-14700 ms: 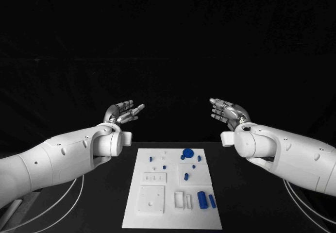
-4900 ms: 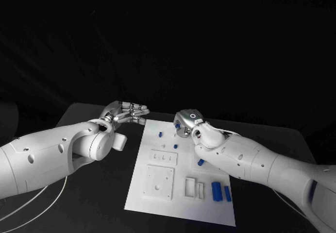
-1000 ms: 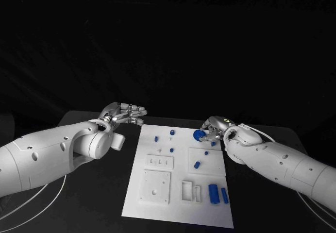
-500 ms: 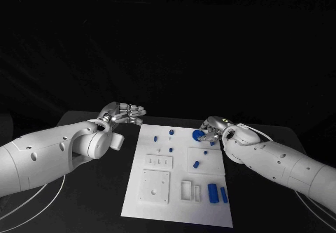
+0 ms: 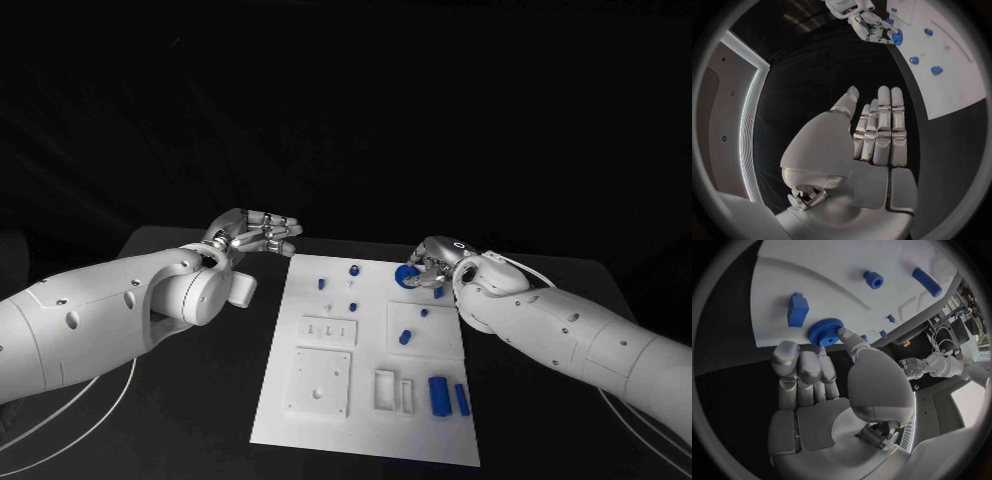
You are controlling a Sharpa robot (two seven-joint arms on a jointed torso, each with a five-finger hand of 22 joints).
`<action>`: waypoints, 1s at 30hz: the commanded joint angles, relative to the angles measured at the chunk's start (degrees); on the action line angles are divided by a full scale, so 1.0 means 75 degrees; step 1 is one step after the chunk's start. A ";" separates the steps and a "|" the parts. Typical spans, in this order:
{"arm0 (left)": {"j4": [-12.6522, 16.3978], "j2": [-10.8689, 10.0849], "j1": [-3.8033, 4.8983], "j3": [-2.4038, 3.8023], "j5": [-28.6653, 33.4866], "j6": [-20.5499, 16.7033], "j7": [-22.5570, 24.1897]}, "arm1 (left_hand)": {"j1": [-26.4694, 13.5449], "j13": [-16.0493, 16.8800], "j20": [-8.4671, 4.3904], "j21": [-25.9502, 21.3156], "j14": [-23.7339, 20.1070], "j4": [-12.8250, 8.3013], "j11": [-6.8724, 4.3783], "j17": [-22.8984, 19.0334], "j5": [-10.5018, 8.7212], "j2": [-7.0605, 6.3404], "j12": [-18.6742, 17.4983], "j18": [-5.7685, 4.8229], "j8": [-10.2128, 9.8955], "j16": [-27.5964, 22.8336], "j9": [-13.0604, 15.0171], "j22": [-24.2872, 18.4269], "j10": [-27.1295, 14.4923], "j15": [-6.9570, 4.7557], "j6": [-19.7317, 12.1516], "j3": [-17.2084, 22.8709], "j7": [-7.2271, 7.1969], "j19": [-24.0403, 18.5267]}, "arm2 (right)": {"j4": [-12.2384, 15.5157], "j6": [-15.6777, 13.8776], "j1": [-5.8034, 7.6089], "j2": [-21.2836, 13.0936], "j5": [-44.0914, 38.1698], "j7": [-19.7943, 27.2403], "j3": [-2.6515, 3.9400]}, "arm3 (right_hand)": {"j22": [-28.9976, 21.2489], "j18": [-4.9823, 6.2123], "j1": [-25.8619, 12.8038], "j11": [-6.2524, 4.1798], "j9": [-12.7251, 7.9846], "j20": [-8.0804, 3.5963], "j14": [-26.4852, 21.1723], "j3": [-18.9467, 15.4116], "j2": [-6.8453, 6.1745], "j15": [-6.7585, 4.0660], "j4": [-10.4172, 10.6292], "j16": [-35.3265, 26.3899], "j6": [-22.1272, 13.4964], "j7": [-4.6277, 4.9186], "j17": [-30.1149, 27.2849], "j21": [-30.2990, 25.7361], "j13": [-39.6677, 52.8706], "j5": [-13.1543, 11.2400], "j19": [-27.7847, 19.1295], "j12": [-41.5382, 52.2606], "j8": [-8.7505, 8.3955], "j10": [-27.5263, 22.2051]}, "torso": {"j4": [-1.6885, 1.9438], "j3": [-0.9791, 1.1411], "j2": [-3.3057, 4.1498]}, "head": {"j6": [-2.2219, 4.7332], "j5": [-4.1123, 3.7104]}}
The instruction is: Assemble the parts on the task board
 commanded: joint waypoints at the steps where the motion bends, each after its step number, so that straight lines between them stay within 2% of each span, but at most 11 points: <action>1: 0.0016 0.0009 0.0001 0.0004 -0.0029 0.0119 0.0020 | -0.0024 0.0012 0.0018 0.0051 -0.0027 -0.0051 -0.0011 -0.0004 0.0012 0.0077 0.0032 -0.0005 0.0023 -0.0031 0.0010 -0.0012 -0.0017 0.0038 -0.0010 -0.0007 0.0035 -0.0040 | -0.0063 0.0172 -0.0071 0.0029 -0.0386 -0.0229 -0.0053 | 0.0796 -0.0083 0.0044 -0.0013 0.0017 0.0023 0.0052 0.0158 0.0022 -0.0009 -0.0048 0.0034 0.0088 0.0005 0.0011 0.0050 0.0410 -0.0008 0.0461 0.0041 -0.0017 0.0074 | 0.0042 -0.0003 0.0022 | -0.0007 -0.0011; 4: 0.0017 -0.0002 0.0001 0.0004 -0.0029 0.0118 0.0014 | -0.0024 0.0012 0.0018 0.0051 -0.0027 -0.0051 -0.0011 -0.0004 0.0012 0.0077 0.0032 -0.0005 0.0023 -0.0031 0.0010 -0.0012 -0.0017 0.0038 -0.0010 -0.0007 0.0035 -0.0040 | -0.0063 0.0195 -0.0078 0.0011 -0.0492 -0.0287 -0.0065 | 0.0797 -0.0096 0.0175 -0.0036 0.0022 0.0011 0.0050 0.0551 0.0125 -0.0025 -0.0260 0.0027 0.0296 -0.0032 0.0005 0.0053 0.0433 0.0111 0.0458 0.0057 -0.0013 0.0090 | 0.0045 -0.0007 0.0029 | -0.0017 -0.0019; 5: 0.0016 -0.0003 0.0001 0.0004 -0.0029 0.0117 0.0013 | -0.0024 0.0012 0.0018 0.0051 -0.0027 -0.0051 -0.0011 -0.0004 0.0012 0.0077 0.0032 -0.0005 0.0023 -0.0031 0.0010 -0.0012 -0.0017 0.0038 -0.0010 -0.0007 0.0035 -0.0040 | -0.0058 0.0194 -0.0079 0.0004 -0.0514 -0.0299 -0.0067 | 0.0796 -0.0099 0.0204 -0.0041 0.0022 0.0007 0.0048 0.0640 0.0149 -0.0029 -0.0317 0.0021 0.0330 -0.0034 0.0000 0.0049 0.0437 0.0144 0.0457 0.0061 -0.0018 0.0091 | 0.0032 -0.0008 0.0027 | -0.0025 -0.0005; 7: 0.0011 -0.0004 0.0000 0.0004 -0.0029 0.0119 0.0010 | -0.0024 0.0012 0.0018 0.0051 -0.0027 -0.0051 -0.0011 -0.0004 0.0012 0.0077 0.0032 -0.0005 0.0023 -0.0031 0.0010 -0.0012 -0.0017 0.0038 -0.0010 -0.0007 0.0035 -0.0040 | -0.0037 0.0183 -0.0084 -0.0013 -0.0566 -0.0323 -0.0072 | 0.0798 -0.0107 0.0227 -0.0067 0.0050 -0.0008 0.0044 0.0845 0.0191 -0.0046 -0.0487 0.0011 0.0499 -0.0074 -0.0007 0.0050 0.0440 0.0472 0.0455 0.0048 -0.0005 0.0074 | 0.0010 -0.0006 0.0026 | -0.0032 0.0015; 10: 0.0005 0.0001 -0.0002 0.0004 -0.0029 0.0125 0.0006 | -0.0024 0.0012 0.0018 0.0051 -0.0027 -0.0051 -0.0011 -0.0004 0.0012 0.0077 0.0032 -0.0005 0.0023 -0.0031 0.0010 -0.0012 -0.0017 0.0038 -0.0010 -0.0007 0.0035 -0.0040 | 0.0008 0.0132 -0.0091 -0.0030 -0.0615 -0.0340 -0.0075 | 0.0802 -0.0140 0.0089 -0.0102 0.0125 -0.0041 0.0049 0.1086 0.0280 -0.0071 -0.0782 -0.0008 0.0658 -0.0112 -0.0016 0.0052 0.0463 0.0471 0.0451 0.0061 -0.0021 0.0086 | 0.0002 -0.0003 0.0025 | -0.0033 0.0016; 12: 0.0001 0.0007 -0.0005 0.0004 -0.0029 0.0132 0.0001 | -0.0024 0.0012 0.0018 0.0051 -0.0027 -0.0051 -0.0011 -0.0004 0.0012 0.0077 0.0032 -0.0005 0.0023 -0.0031 0.0010 -0.0012 -0.0017 0.0038 -0.0010 -0.0007 0.0035 -0.0040 | 0.0085 0.0031 -0.0096 -0.0047 -0.0679 -0.0363 -0.0077 | 0.0803 -0.0148 0.0083 -0.0109 0.0168 -0.0047 0.0050 0.1103 0.0341 -0.0078 -0.0857 -0.0013 0.0780 -0.0148 -0.0016 0.0058 0.0498 0.0439 0.0452 0.0115 -0.0017 0.0125 | 0.0015 -0.0002 0.0026 | -0.0043 0.0012; 15: -0.0002 0.0009 -0.0008 0.0004 -0.0029 0.0134 -0.0002 | -0.0024 0.0012 0.0018 0.0051 -0.0027 -0.0051 -0.0011 -0.0004 0.0012 0.0077 0.0032 -0.0005 0.0023 -0.0031 0.0010 -0.0012 -0.0017 0.0038 -0.0010 -0.0007 0.0035 -0.0040 | 0.0178 -0.0046 -0.0099 -0.0070 -0.0731 -0.0391 -0.0078 | 0.0800 -0.0156 0.0048 -0.0109 0.0191 -0.0052 0.0053 0.1102 0.0370 -0.0080 -0.0914 -0.0020 0.0809 -0.0156 -0.0019 0.0054 0.0505 0.0410 0.0452 0.0114 -0.0019 0.0131 | 0.0031 0.0001 0.0020 | -0.0032 -0.0005; 21: -0.0006 0.0002 -0.0011 0.0004 -0.0030 0.0115 -0.0010 | -0.0030 0.0011 0.0017 0.0074 -0.0039 -0.0058 -0.0010 0.0000 0.0013 0.0091 0.0030 -0.0007 0.0024 -0.0028 0.0011 -0.0013 -0.0017 0.0040 -0.0001 0.0010 0.0034 -0.0057 | 0.0442 -0.0353 -0.0101 -0.0142 -0.0853 -0.0484 -0.0079 | 0.0808 -0.0166 0.0028 -0.0125 0.0234 -0.0064 0.0055 0.1087 0.0412 -0.0095 -0.0935 -0.0020 0.0937 -0.0193 -0.0015 0.0081 0.0522 0.0376 0.0456 0.0134 -0.0017 0.0155 | 0.0030 -0.0009 0.0021 | -0.0015 0.0013; 23: -0.0003 -0.0003 -0.0011 0.0003 -0.0030 0.0112 -0.0011 | -0.0030 0.0011 0.0017 0.0074 -0.0039 -0.0058 -0.0010 0.0000 0.0013 0.0091 0.0030 -0.0007 0.0024 -0.0028 0.0011 -0.0013 -0.0017 0.0040 -0.0001 0.0010 0.0034 -0.0057 | 0.0574 -0.0506 -0.0101 -0.0173 -0.0923 -0.0534 -0.0079 | 0.0807 -0.0168 -0.0006 -0.0137 0.0247 -0.0074 0.0058 0.1032 0.0400 -0.0107 -0.0879 -0.0019 0.0983 -0.0217 -0.0014 0.0085 0.0524 0.0182 0.0458 0.0139 -0.0017 0.0169 | 0.0026 -0.0009 0.0022 | -0.0007 0.0021; 26: 0.0004 -0.0013 -0.0012 0.0003 -0.0030 0.0103 -0.0012 | -0.0030 0.0011 0.0017 0.0074 -0.0039 -0.0058 -0.0010 0.0000 0.0013 0.0091 0.0030 -0.0007 0.0024 -0.0028 0.0011 -0.0013 -0.0017 0.0040 -0.0001 0.0010 0.0034 -0.0057 | 0.0898 -0.0818 -0.0100 -0.0248 -0.1114 -0.0657 -0.0078 | 0.0809 -0.0178 0.0052 -0.0145 0.0249 -0.0086 0.0059 0.0997 0.0348 -0.0116 -0.0762 -0.0021 0.1004 -0.0227 -0.0011 0.0112 0.0526 0.0131 0.0462 0.0132 -0.0019 0.0181 | 0.0010 -0.0005 0.0015 | 0.0000 0.0037; 30: 0.0021 -0.0020 -0.0012 0.0003 -0.0029 0.0091 -0.0010 | -0.0030 0.0011 0.0017 0.0074 -0.0039 -0.0058 -0.0010 0.0000 0.0013 0.0091 0.0030 -0.0007 0.0024 -0.0028 0.0011 -0.0013 -0.0017 0.0040 -0.0001 0.0010 0.0034 -0.0057 | 0.1413 -0.1128 -0.0100 -0.0320 -0.1453 -0.0809 -0.0077 | 0.0825 -0.0189 0.0088 -0.0147 0.0246 -0.0091 0.0063 0.1081 0.0264 -0.0122 -0.0668 -0.0022 0.1040 -0.0235 -0.0012 0.0183 0.0530 0.0028 0.0470 0.0137 -0.0022 0.0206 | 0.0009 -0.0020 0.0014 | 0.0016 0.0045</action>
